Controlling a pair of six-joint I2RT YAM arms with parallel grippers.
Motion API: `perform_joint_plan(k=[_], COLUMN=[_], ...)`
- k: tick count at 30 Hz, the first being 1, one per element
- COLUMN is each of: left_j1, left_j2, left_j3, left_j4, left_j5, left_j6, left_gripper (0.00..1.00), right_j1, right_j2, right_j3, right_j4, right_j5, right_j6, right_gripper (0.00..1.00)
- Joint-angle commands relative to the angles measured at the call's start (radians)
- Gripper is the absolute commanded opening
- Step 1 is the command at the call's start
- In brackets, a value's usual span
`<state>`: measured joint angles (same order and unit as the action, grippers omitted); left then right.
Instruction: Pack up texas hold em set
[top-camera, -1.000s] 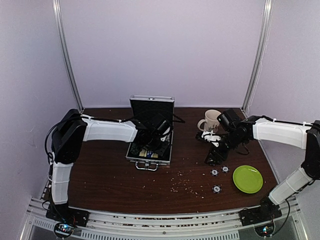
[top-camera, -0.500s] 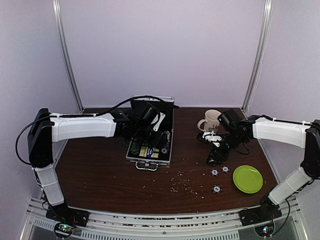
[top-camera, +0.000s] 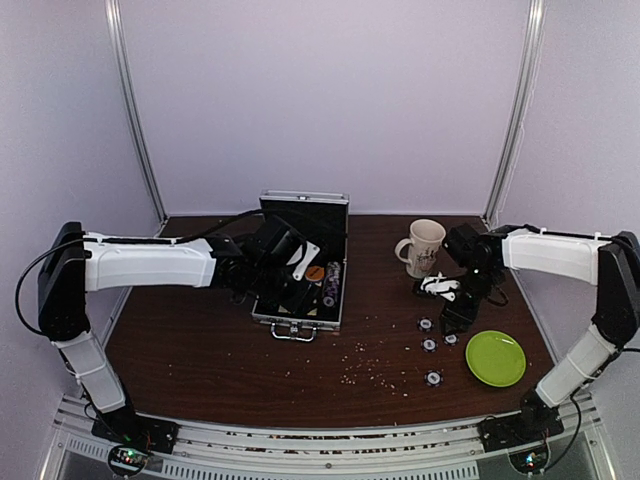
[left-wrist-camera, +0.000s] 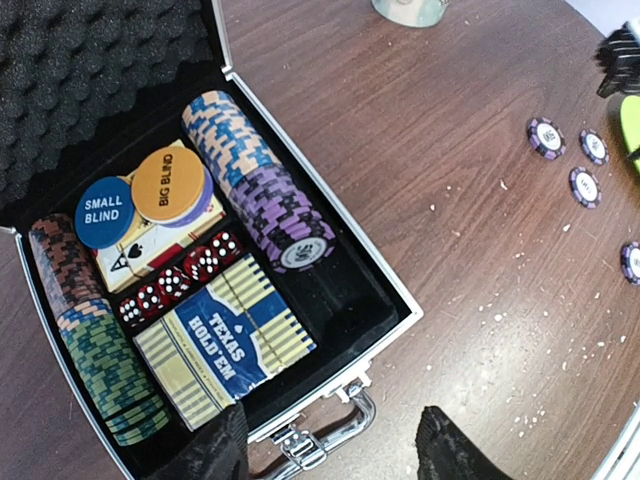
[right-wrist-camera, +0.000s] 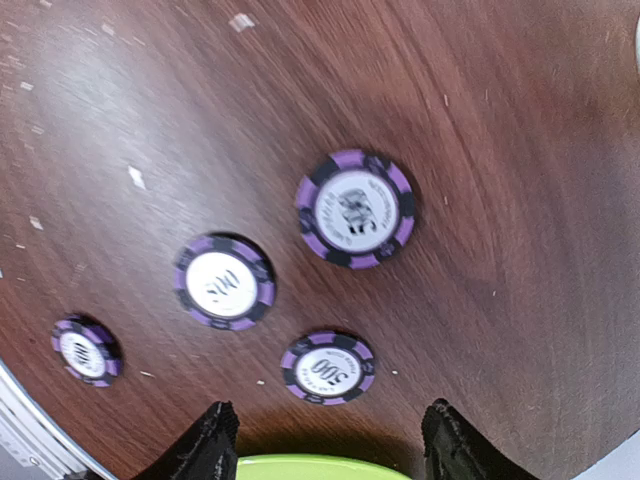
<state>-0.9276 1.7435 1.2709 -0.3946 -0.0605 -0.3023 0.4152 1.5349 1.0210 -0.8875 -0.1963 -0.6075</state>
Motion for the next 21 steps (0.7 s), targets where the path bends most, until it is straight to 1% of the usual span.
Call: perform_joint_plan(k=[1, 12, 21], left_j1=[-0.011, -0.013, -0.013], left_j2=[-0.015, -0.012, -0.001], left_j3=[-0.008, -0.029, -0.03], left_j4=[0.039, 0.051, 0.06], left_j5=[0.017, 0.016, 0.014], left_j6=[0.005, 0.006, 0.011], left_gripper=[0.6, 0.59, 0.59], right_j1=[-0.033, -0.04, -0.043], right_j2=[0.075, 0.19, 0.231], right_j3=[0.045, 0.077, 0.071], right_j4=[-0.057, -0.046, -0.056], right_j5=[0.076, 0.057, 0.049], right_j6=[-0.015, 0.005, 0.006], right_gripper=[0.64, 0.64, 0.64])
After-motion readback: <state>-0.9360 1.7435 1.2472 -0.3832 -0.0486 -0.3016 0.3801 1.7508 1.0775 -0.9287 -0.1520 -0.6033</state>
